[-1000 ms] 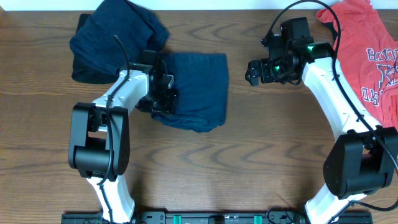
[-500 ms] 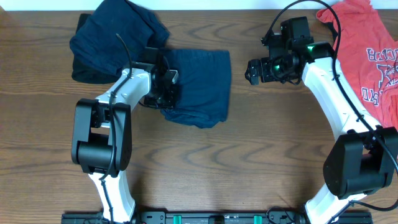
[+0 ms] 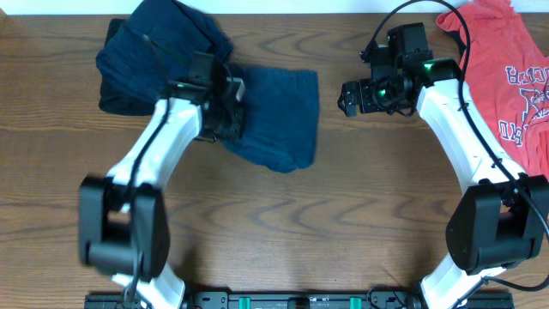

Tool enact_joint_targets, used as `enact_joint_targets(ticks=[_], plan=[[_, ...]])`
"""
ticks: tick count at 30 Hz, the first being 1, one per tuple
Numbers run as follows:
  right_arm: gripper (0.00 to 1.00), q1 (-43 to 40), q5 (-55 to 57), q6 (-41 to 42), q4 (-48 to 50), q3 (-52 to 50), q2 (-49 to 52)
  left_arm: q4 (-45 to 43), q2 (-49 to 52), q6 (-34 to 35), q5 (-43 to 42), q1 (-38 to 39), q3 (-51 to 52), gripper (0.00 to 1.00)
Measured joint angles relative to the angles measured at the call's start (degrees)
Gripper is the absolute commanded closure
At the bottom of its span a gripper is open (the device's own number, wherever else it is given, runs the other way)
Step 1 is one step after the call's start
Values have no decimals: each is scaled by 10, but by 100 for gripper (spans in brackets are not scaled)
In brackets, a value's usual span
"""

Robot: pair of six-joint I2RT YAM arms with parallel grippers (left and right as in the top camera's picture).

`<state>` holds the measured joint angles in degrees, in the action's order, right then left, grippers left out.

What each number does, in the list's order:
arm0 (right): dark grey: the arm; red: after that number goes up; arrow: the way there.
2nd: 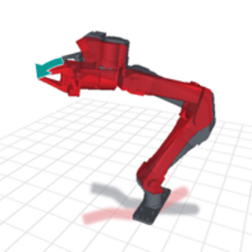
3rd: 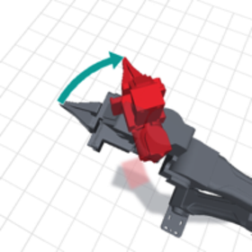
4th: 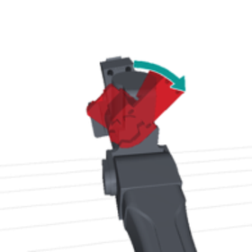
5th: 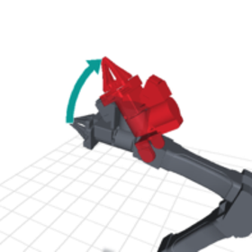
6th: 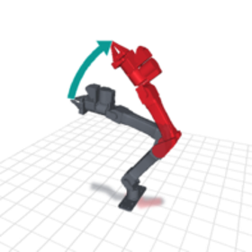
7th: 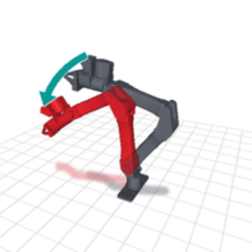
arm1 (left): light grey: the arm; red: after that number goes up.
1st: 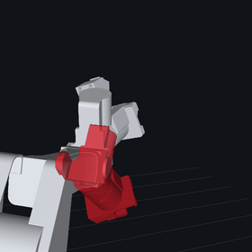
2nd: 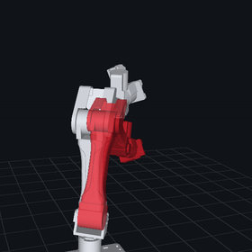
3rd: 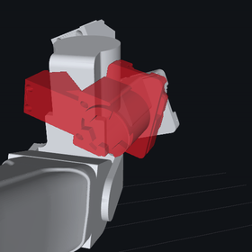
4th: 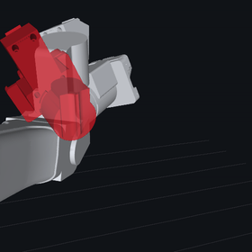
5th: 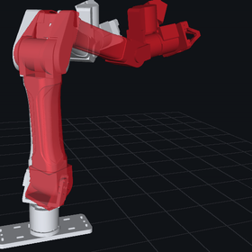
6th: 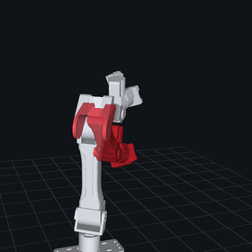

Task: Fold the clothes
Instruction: 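Carry the folded shorts with the left gripper onto the navy pile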

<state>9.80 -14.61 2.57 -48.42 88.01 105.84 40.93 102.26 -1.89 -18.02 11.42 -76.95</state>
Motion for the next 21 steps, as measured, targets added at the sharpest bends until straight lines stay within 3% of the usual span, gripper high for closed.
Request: enact_joint_targets(ticks=[5, 21], plan=[[1, 0, 0, 0, 3, 0, 0, -12, -46, 2, 0, 0, -10, 94], [1, 0, -2, 0, 8, 0, 0, -18, -45, 2, 2, 14, -54, 94]])
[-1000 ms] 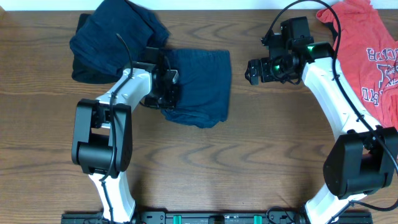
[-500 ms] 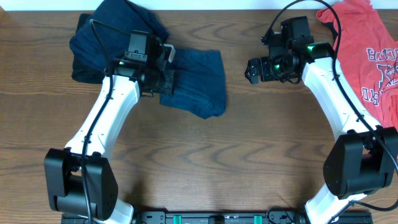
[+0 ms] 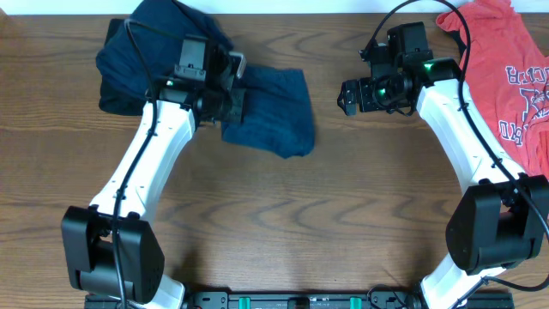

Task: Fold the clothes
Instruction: 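Carry the folded shorts with the left gripper onto the navy pile, then lower the shorts onto the pile and open the left gripper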

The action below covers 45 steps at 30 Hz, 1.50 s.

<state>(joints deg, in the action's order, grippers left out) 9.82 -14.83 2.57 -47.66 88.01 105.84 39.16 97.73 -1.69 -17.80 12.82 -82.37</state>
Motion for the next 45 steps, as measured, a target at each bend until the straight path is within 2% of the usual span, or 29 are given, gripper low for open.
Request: enact_joint_targets(ticks=[7, 20, 30, 45], plan=[[1, 0, 0, 0, 0, 0, 0, -1, 0, -5, 12, 7, -90, 94], [1, 0, -1, 0, 0, 0, 0, -42, 0, -51, 140, 20, -193, 94], [1, 0, -2, 0, 0, 0, 0, -195, 5, -149, 283, 10, -216, 94], [1, 0, -2, 0, -3, 0, 0, -397, 137, -193, 327, -109, -218, 94]])
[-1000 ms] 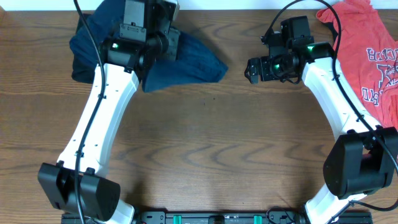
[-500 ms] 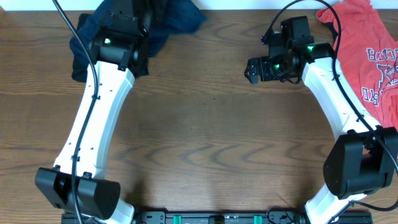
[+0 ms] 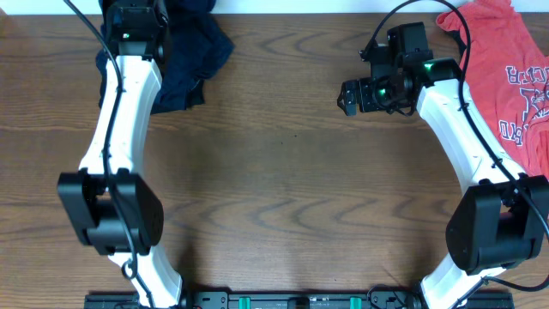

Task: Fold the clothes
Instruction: 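Lower the shorts onto the pile and open the left gripper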

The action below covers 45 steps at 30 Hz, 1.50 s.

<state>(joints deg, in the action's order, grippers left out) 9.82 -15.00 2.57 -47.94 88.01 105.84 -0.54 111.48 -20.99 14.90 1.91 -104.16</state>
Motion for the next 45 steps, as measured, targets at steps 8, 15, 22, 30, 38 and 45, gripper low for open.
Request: enact_joint_targets(ticks=[8, 15, 22, 30, 38, 45], plan=[[1, 0, 0, 0, 0, 0, 0, -8, 39, -25, 1, -3, 0, 94], [1, 0, 0, 0, 3, 0, 0, 91, 52, -31, 1, -10, 0, 94], [1, 0, 0, 0, 2, 0, 0, 288, 55, -16, 4, -11, -4, 53], [1, 0, 0, 0, 3, 0, 0, 429, 55, 68, 1, -12, -4, 27], [1, 0, 0, 0, 6, -1, 0, 566, 47, 111, -137, -12, -4, 19], [1, 0, 0, 0, 11, -1, 0, 501, -8, 122, -228, -11, -4, 14]])
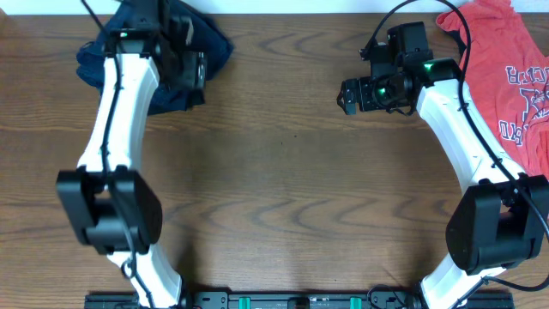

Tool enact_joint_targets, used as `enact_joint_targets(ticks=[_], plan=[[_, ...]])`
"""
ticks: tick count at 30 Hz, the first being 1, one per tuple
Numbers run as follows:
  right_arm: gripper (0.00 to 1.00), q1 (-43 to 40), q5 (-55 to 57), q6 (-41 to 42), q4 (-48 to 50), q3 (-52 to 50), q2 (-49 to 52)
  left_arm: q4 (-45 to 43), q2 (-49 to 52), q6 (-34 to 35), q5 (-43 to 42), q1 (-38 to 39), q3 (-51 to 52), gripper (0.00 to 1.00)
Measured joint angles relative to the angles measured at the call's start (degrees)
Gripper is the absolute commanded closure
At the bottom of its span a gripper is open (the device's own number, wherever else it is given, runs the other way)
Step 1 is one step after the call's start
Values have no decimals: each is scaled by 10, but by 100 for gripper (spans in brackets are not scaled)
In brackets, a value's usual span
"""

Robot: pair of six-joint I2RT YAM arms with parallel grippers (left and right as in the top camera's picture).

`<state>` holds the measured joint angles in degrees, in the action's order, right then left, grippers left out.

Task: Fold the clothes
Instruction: 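Lower the shorts onto the pile and open the left gripper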

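Note:
A heap of dark navy clothes (210, 41) lies at the table's far left corner, with a folded navy piece (176, 96) at its near edge. My left gripper (190, 67) hangs over that heap, dark against dark cloth, so its jaws cannot be read. A red T-shirt with a printed emblem (506, 69) lies spread at the far right. My right gripper (346, 96) hovers over bare wood left of the shirt, pointing left, open and holding nothing.
The wooden table (292, 197) stretches between the two arms. Both arm bases stand at the near edge, with a black rail between them. The navy heap reaches the table's back edge.
My left gripper has moved from the far back edge over the heap to a spot slightly nearer and to the right. The navy heap has shifted a little. The right arm is unchanged.
My left gripper first rested on a folded navy garment lying mid-left on the table. That garment was then closer to the navy heap, and afterwards lay on the heap with my gripper at the back edge. Now the gripper hangs over the heap. The right arm stayed still.

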<state>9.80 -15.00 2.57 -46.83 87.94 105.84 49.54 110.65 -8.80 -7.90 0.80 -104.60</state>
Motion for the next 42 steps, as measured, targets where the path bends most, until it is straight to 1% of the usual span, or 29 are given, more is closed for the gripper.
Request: enact_joint_targets(ticks=[2, 5, 10, 16, 17, 20, 25, 28, 35, 39, 42], plan=[[1, 0, 0, 0, 0, 0, 0, -47, -26, 0, -5, 0, 0, 14], [1, 0, 0, 0, 0, 0, 0, -121, -56, 0, 19, 0, -3, 14], [1, 0, 0, 0, 0, 0, 0, -209, -43, 0, 75, -7, -9, 14], [1, 0, 0, 0, 7, 0, 0, -302, 50, 0, 102, -44, -9, 14], [1, 0, 0, 0, 7, 0, 0, -320, 73, 0, 105, -53, -9, 14], [1, 0, 0, 0, 9, 0, 0, -353, 129, -2, 110, -72, -9, 2], [1, 0, 0, 0, 16, 0, 0, -407, 216, 2, 113, -88, -9, 2], [1, 0, 0, 0, 20, 0, 0, -435, 248, 2, 116, -87, -9, 2], [1, 0, 3, -1, 33, 0, 0, -449, 251, 2, 118, -86, -9, 2], [1, 0, 5, -6, 45, 0, 0, -434, 236, 2, 118, -86, -9, 2], [1, 0, 7, -10, 37, 10, 0, -403, 200, 2, 117, -86, -7, 2]])
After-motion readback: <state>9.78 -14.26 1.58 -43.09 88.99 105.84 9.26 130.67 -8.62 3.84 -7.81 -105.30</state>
